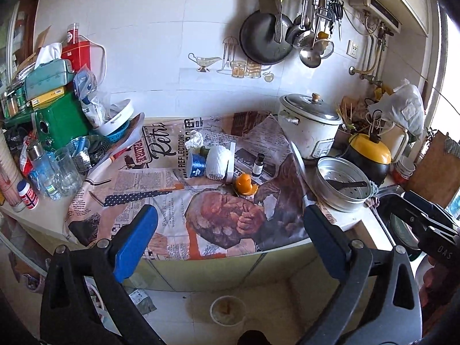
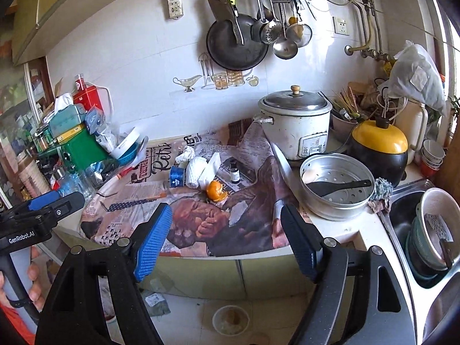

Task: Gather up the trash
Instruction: 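Raise both open tools back toward the counter, then grasp the blue Lucky cup with the left tool while the right tool grasps the dark bottle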

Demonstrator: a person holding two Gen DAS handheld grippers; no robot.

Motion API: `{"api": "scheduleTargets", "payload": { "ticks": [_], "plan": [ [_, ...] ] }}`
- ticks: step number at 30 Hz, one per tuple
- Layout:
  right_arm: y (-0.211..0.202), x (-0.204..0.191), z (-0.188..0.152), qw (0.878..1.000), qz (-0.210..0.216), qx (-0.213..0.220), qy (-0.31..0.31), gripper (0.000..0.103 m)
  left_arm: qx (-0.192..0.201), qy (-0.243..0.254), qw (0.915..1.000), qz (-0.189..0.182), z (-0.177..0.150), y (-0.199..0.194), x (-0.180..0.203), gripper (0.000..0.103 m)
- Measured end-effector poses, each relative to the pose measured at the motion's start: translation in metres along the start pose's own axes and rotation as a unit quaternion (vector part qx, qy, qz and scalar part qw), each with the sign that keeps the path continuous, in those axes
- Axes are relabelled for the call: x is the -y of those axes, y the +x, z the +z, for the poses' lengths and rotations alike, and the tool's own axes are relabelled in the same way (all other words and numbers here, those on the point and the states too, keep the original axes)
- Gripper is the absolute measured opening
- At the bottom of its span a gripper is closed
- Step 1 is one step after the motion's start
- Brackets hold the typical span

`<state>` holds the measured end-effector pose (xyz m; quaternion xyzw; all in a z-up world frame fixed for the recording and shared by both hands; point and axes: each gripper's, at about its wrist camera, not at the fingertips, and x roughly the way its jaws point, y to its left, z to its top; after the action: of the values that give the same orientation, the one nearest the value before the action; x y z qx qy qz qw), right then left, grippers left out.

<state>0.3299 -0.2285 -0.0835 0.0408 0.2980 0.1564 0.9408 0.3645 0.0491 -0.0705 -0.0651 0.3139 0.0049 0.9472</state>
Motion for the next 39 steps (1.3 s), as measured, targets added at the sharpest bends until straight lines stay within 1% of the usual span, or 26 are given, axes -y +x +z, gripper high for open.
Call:
{"api": "scheduleTargets", "payload": {
  "ticks": [2,4,8,11,15,18,21,23,25,28,31,34,38,39],
  "plan": [
    [0.014,0.011,0.014,1.0,0.004,-0.001,-0.001,0.075,-0.002,-0.003,1.0,0.003,0.015,0.019,0.003,0.102],
    [0.029,0.021,0.028,1.0,0.007,-0.003,-0.007,0.075,-0.007,-0.007,0.9998,0.015,0.028,0.039,0.006,0.102],
    [0.065,0.035,0.049,0.999,0.02,-0.021,-0.025,0.075,-0.012,-0.028,0.999,0.033,0.045,0.073,0.011,0.102],
    [0.093,0.04,0.058,0.998,0.028,-0.039,-0.037,0.075,-0.02,-0.042,0.9979,0.045,0.051,0.096,0.009,0.102],
    [0.127,0.04,0.061,0.996,0.041,-0.066,-0.04,0.075,-0.051,-0.041,0.9955,0.068,0.053,0.127,-0.003,0.102],
    [0.156,0.036,0.063,0.994,0.05,-0.09,-0.036,0.075,-0.074,-0.042,0.9929,0.084,0.053,0.154,-0.02,0.102],
    [0.183,0.03,0.063,0.993,0.044,-0.109,-0.033,0.075,-0.102,-0.05,0.99,0.084,0.052,0.19,-0.044,0.102],
    [0.201,0.028,0.064,0.992,0.037,-0.117,-0.028,0.075,-0.12,-0.053,0.9884,0.077,0.052,0.215,-0.059,0.102],
    [0.215,0.024,0.064,0.992,0.023,-0.125,-0.018,0.075,-0.142,-0.05,0.9861,0.069,0.054,0.243,-0.074,0.102],
    [0.24,0.02,0.064,0.99,0.005,-0.143,0.002,0.075,-0.171,-0.043,0.982,0.069,0.057,0.281,-0.093,0.101],
    [0.272,0.019,0.063,0.985,-0.002,-0.169,0.02,0.075,-0.193,-0.041,0.9779,0.069,0.056,0.312,-0.104,0.101],
    [0.301,0.017,0.061,0.982,-0.016,-0.185,0.03,0.075,-0.216,-0.036,0.9737,0.063,0.051,0.345,-0.112,0.101],
    [0.334,0.017,0.056,0.978,-0.025,-0.204,0.044,0.075,-0.231,-0.02,0.971,0.057,0.047,0.382,-0.111,0.1],
    [0.341,0.018,0.054,0.976,-0.026,-0.209,0.047,0.075,-0.233,-0.016,0.9705,0.058,0.046,0.389,-0.111,0.098]
  ]
}}
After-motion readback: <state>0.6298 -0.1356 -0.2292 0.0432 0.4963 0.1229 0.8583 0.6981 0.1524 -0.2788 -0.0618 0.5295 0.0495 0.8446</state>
